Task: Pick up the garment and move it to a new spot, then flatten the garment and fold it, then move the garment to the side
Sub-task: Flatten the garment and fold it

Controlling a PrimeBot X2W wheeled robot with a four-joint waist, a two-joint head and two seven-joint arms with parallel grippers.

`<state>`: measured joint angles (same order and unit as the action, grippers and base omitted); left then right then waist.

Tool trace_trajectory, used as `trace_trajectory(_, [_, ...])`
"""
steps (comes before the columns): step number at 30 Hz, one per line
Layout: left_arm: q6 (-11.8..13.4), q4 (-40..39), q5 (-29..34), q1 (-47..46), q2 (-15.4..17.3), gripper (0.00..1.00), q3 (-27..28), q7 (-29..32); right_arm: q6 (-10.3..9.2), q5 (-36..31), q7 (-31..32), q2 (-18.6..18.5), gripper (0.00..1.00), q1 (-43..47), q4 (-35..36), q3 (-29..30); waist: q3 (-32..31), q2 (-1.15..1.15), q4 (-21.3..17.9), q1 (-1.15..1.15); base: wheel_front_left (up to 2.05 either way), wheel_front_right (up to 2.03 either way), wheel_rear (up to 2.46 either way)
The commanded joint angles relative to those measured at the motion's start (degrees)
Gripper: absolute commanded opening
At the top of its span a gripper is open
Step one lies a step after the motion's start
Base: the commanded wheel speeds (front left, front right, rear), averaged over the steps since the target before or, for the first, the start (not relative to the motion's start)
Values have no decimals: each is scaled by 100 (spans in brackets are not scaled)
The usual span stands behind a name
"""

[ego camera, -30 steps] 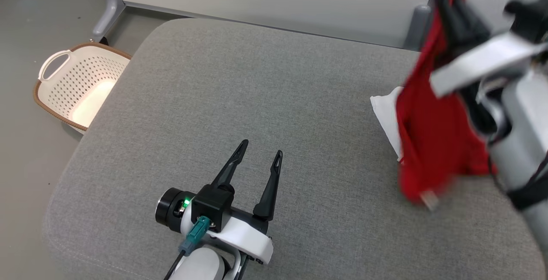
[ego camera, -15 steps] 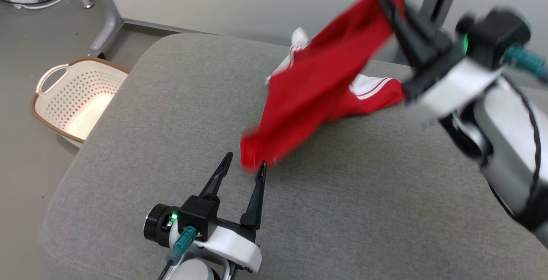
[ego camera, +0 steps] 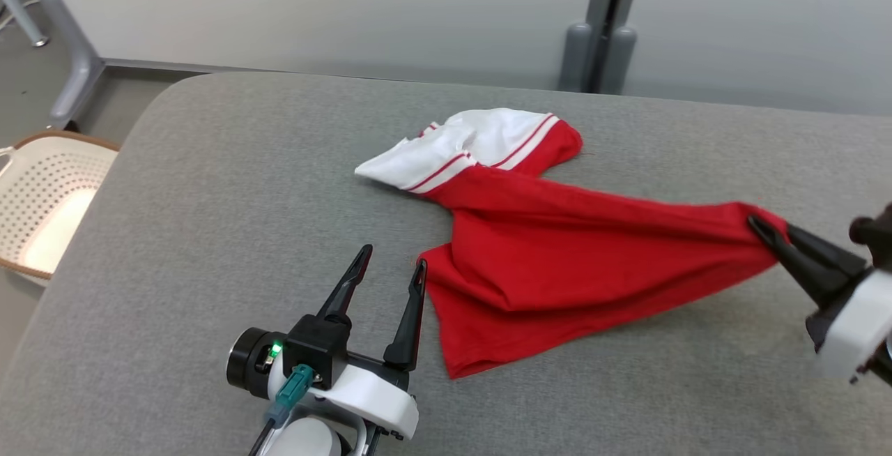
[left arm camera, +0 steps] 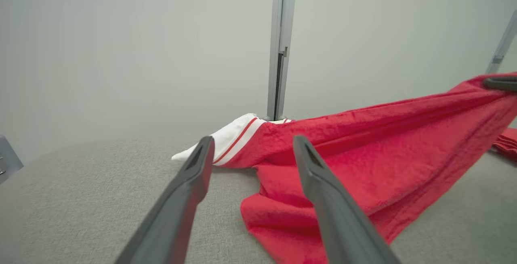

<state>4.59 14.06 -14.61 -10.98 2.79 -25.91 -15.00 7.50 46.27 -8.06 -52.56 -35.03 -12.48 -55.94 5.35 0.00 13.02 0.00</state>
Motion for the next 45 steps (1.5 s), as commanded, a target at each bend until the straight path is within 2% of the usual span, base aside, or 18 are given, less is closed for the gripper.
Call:
trace_trajectory(1, [1, 16, 22, -68, 22, 100, 41, -25, -2, 136, -34, -117, 0, 257, 92, 5, 8, 0, -182, 0, 0, 0, 0])
trace_trajectory(6, [-24, 65, 44, -65, 22, 100, 74, -25, -1, 171, -101, -213, 0, 908, 322, -75, 20, 0, -437, 0, 0, 0, 0])
trace_trajectory(14, [-24, 111, 92, -139, 22, 100, 196, -25, -2, 180, -17, 126, 0, 1786, 690, -166, 82, 0, -705, 0, 0, 0, 0])
trace_trajectory(15, [-33, 118, 89, -150, 21, 100, 198, -25, -2, 249, 60, 140, 13, 1865, 647, -137, 89, 0, -720, 0, 0, 0, 0])
trace_trajectory(16, [-42, 123, 90, -158, 21, 100, 201, -25, -2, 299, 134, 152, 100, 1917, 602, -88, 90, 0, -733, 0, 0, 0, 0])
trace_trajectory(20, [-46, 138, 85, -191, 21, 100, 208, -25, -2, 426, 210, 199, 100, 2026, 404, 221, 84, 0, -765, 0, 0, 0, 0])
trace_trajectory(24, [-54, 145, 93, -204, 22, 100, 234, -25, -1, 689, 255, 293, 100, 2208, 184, 815, 59, 0, -775, 0, 0, 0, 0])
trace_trajectory(26, [-56, 137, 98, -200, 21, 100, 257, -25, -2, 730, 254, 322, 100, 2350, -17, 1359, 47, 0, -775, 0, 0, 0, 0])
trace_trajectory(30, [-50, 112, 109, -207, 21, 100, 297, -25, -1, 205, -254, 613, 100, 2355, -365, 2303, 36, 0, -781, 0, 0, 0, 0])
trace_trajectory(34, [-43, 9, 41, -221, 21, 100, 378, -25, -1, -293, -643, 1368, 100, 2474, -263, 3241, 40, 0, -767, 0, 0, 0, 0])
trace_trajectory(40, [-96, -86, 90, -294, 24, 100, 597, -25, -1, -1074, -720, 2743, 100, 2695, 253, 4348, 214, 0, -777, 0, 0, 0, 0])
trace_trajectory(42, [-110, -67, 99, -343, 22, 100, 679, -25, -1, -1316, -717, 3022, 100, 2814, 353, 4446, 281, 0, -775, 0, 0, 0, 0])
trace_trajectory(45, [-161, 23, 89, -512, 24, 100, 828, -25, -1, -1582, -719, 3207, 100, 2809, 467, 4414, 433, 0, -783, 0, 0, 0, 0])
